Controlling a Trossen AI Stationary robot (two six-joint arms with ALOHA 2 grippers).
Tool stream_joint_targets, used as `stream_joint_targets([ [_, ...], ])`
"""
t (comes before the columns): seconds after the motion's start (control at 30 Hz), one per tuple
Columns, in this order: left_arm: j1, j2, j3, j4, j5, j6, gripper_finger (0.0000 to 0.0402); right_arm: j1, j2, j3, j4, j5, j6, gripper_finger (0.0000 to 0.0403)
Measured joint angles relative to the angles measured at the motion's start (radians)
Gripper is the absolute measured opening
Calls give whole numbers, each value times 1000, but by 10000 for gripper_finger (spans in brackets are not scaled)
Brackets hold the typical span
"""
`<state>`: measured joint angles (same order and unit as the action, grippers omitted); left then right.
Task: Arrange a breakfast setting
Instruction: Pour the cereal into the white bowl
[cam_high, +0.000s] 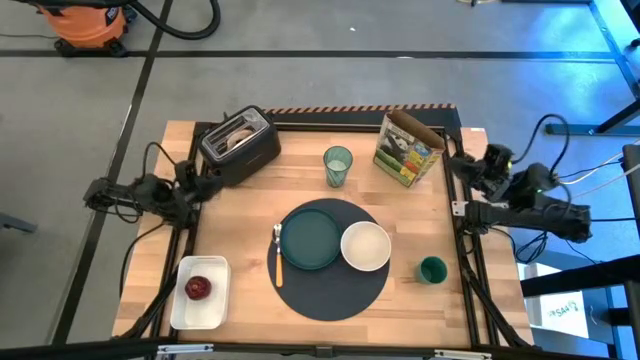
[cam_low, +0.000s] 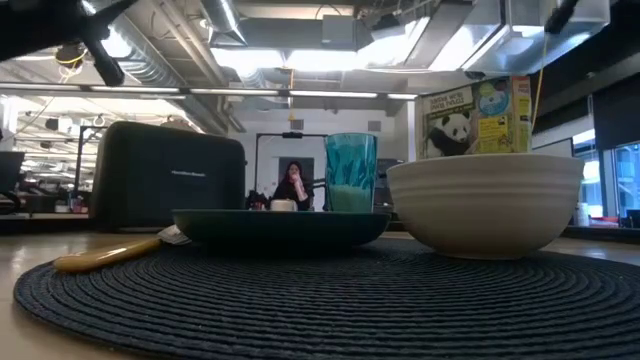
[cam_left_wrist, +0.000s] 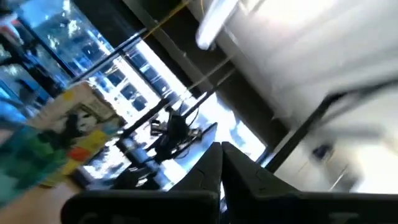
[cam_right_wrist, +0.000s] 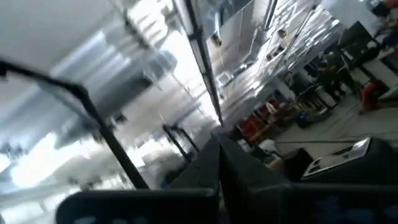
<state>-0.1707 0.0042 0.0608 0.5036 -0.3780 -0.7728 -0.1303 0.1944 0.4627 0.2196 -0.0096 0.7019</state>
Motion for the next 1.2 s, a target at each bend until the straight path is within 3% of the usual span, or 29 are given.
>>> stream_joint_targets([
  [0.1,0,21,34,-5,-4,2,0,0,94,101,-78,-94,-91,0],
  [0.23,0,74,115,-1,2,83,0,0,200,197,-168,-167,-80,0],
  [0.27,0,95,140,-3,1,111,0,-1,220,226,-228,-144,-87,0],
  [0.47,0,283,343,-106,-10,182,0,-1,316,492,-790,225,-254,0],
  [0.67,0,498,580,-388,-156,329,8,-1,378,666,-923,256,-417,16],
  [0.8,1,628,685,-420,-293,473,37,-1,378,708,-1089,341,-418,71],
  [0.87,9,692,731,-420,-311,519,59,-1,377,708,-1176,387,-390,113],
  [1.07,98,851,828,-427,-213,565,131,-1,375,673,-1373,539,-219,251],
  [1.2,185,933,878,-427,-154,519,150,-1,377,592,-1418,527,-175,307],
])
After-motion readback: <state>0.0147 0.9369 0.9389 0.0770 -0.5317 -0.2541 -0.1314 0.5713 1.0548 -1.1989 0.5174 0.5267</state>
